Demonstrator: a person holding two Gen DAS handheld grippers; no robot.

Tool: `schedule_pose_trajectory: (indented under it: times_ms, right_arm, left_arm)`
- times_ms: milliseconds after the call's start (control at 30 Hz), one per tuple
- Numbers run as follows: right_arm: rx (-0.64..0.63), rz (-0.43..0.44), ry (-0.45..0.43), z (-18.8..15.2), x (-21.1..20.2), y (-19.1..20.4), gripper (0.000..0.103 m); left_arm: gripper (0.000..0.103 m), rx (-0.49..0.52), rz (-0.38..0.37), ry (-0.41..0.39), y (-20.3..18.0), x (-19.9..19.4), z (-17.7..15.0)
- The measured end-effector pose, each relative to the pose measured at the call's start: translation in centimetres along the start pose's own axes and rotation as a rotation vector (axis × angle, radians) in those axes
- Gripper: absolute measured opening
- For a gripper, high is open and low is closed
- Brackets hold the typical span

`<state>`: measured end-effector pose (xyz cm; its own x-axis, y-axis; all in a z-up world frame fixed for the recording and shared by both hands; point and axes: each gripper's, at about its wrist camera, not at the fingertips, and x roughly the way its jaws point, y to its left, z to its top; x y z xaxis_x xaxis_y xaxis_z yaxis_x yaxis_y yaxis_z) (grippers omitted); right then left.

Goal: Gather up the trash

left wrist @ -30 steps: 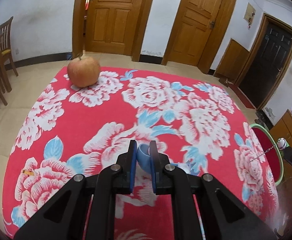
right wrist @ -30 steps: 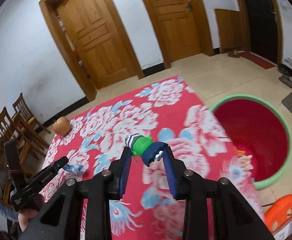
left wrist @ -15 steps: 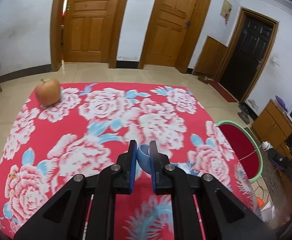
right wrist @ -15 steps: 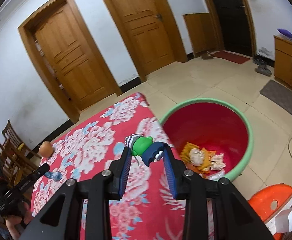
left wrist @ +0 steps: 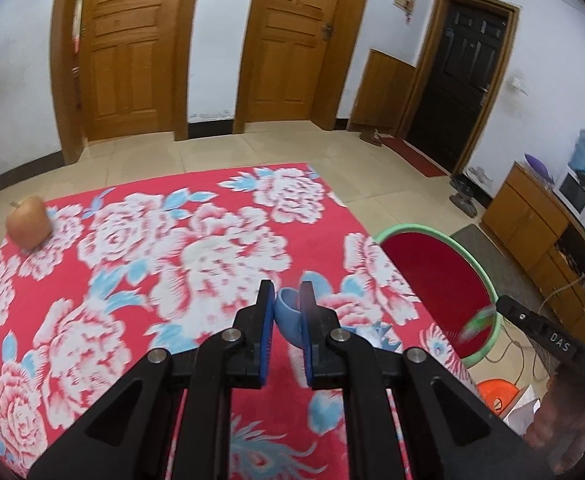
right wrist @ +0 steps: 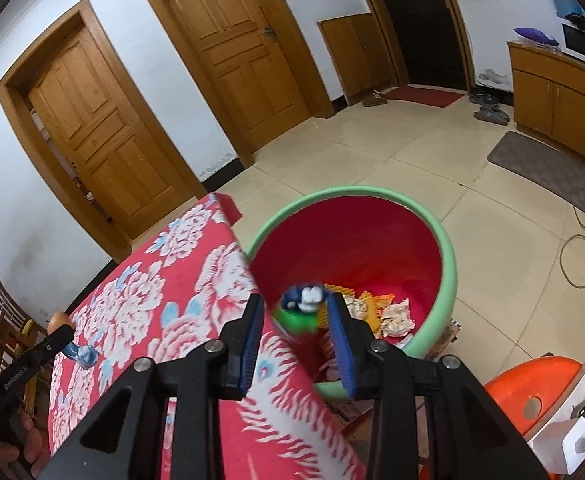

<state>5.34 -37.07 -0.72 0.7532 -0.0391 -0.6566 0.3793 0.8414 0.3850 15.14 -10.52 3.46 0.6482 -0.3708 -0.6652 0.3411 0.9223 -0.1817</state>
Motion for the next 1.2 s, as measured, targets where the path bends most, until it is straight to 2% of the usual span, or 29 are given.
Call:
schedule_pose_trajectory:
  times_ms: [233, 500, 1000, 1033, 1100, 1133, 1200]
  right_arm:
    - [0.034, 0.001, -0.001, 0.2, 0.1, -1.6, 0.04]
    - [0.039, -0.03, -0.022, 0.1, -1.3, -2.6, 0.056]
    - [0.08, -0.049, 0.012, -1.2, -1.5, -6.2, 0.058]
    - [0.083, -0.05, 0.012, -1.2, -1.6, -6.4, 0.058]
    - [0.087, -0.049, 0.012, -1.2, -1.5, -6.5, 0.058]
    - [0.087, -0.048, 0.012, -1.2, -1.5, -6.5, 0.058]
    - [0.089, -0.043, 0.012, -1.3, -1.6, -6.5, 0.059]
  left_arm:
    - [0.011, 0.065, -0.037, 0.024, -3.8, 2.0, 0.6]
    - [0.011, 0.129, -0.069, 0.056, -8.0, 4.9, 1.1]
    - [0.011, 0.237, -0.133, 0.137, -15.1, 11.7, 2.0]
    - [0.014, 0.24, -0.135, 0.14, -15.2, 11.9, 2.0]
    - [0.028, 0.242, -0.135, 0.144, -15.5, 12.1, 2.1]
    - [0.039, 0.24, -0.128, 0.137, -15.5, 12.0, 2.1]
    - [0.045, 0.25, -0.108, 0.123, -15.7, 11.8, 2.0]
